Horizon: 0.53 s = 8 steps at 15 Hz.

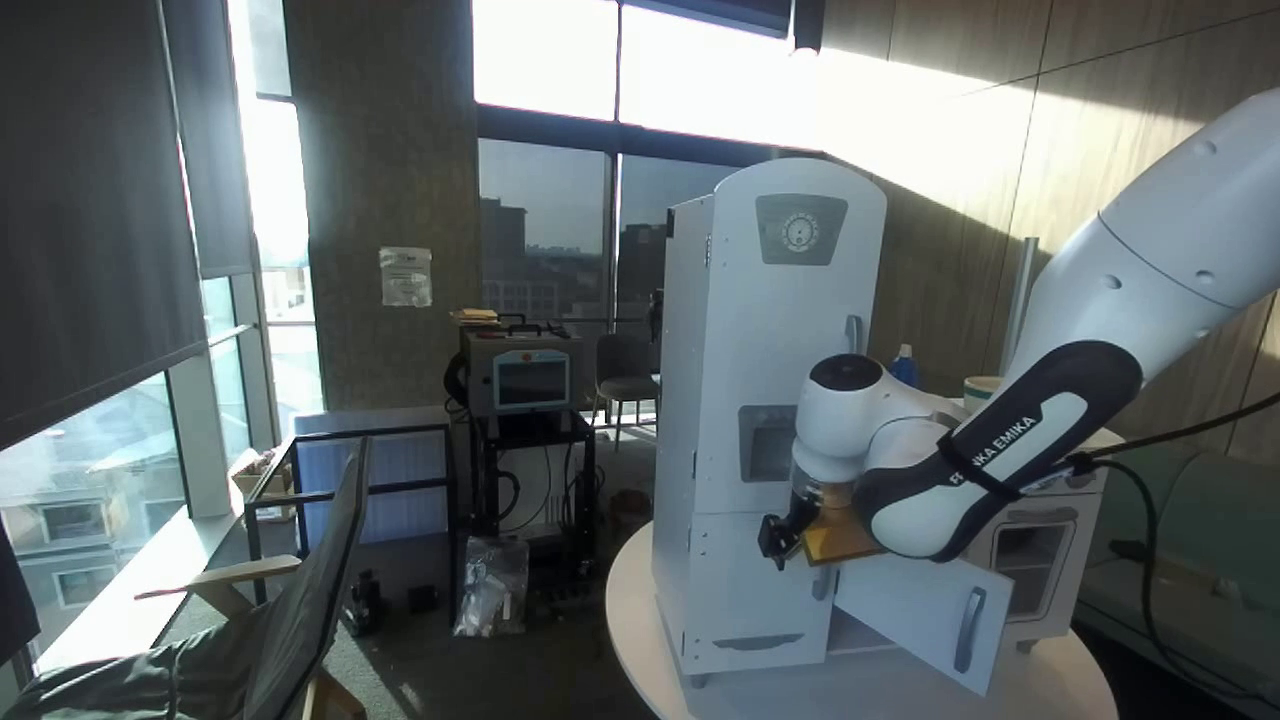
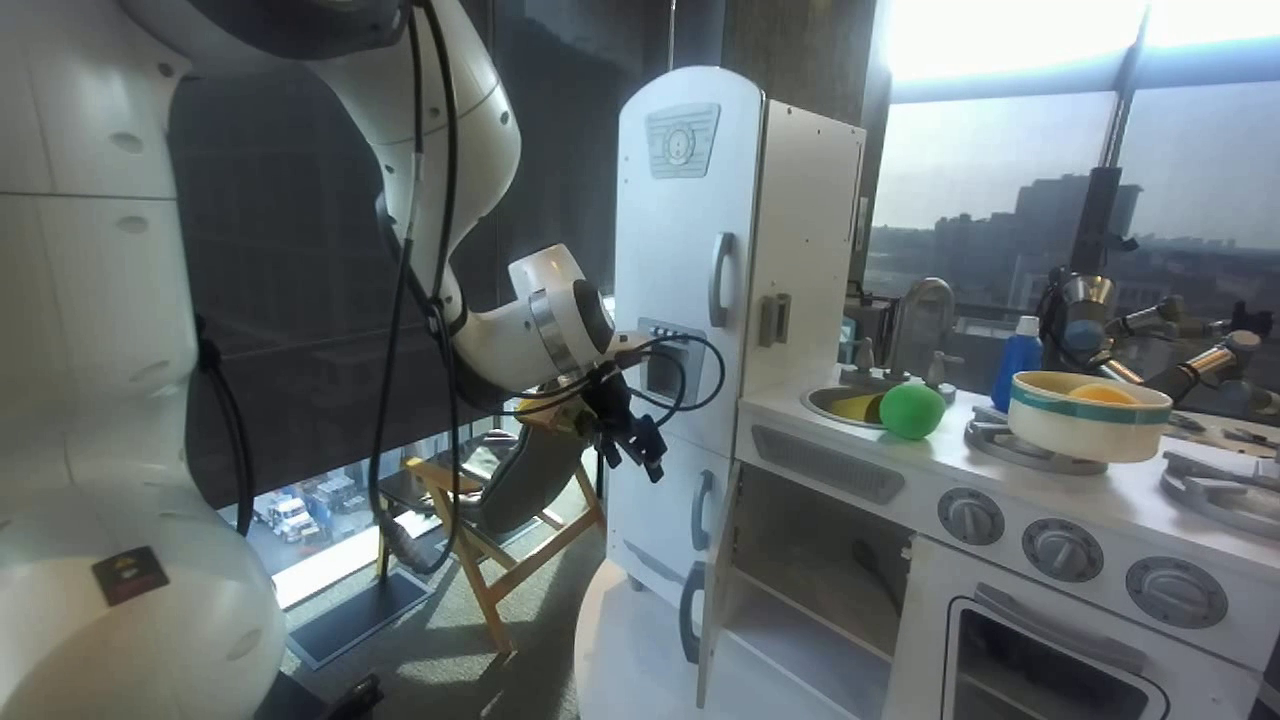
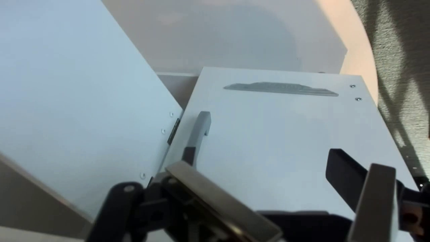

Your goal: Close all three cabinet doors

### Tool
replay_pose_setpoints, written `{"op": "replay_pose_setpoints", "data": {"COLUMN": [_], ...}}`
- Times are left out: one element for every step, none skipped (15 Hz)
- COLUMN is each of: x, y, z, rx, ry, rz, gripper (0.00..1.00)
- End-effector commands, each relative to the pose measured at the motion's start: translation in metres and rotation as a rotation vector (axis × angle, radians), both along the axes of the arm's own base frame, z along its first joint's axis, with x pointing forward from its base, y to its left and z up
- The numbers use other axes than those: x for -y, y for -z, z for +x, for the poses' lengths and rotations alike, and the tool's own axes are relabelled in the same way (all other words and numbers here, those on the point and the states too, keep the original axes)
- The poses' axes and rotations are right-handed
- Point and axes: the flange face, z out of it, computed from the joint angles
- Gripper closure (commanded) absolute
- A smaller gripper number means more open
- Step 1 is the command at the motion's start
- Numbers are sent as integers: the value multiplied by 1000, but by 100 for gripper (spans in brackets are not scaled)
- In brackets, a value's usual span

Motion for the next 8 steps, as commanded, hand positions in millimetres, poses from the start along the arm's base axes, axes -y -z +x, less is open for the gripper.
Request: {"op": "replay_pose_setpoints", "data": {"x": [-4,-1,5,6,8,8,4,9], "y": [8,13,17,21,24,27,27,35], "z": [-17,-21,-25,-30,-33,-36,-33,-29], "rx": [-55,-67,-76,-96,-105,-131,-133,-137], "ry": [48,66,82,90,97,90,75,100], "rz": [15,21,30,52,71,91,120,84], "gripper": [0,0,0,0,0,0,0,0]}}
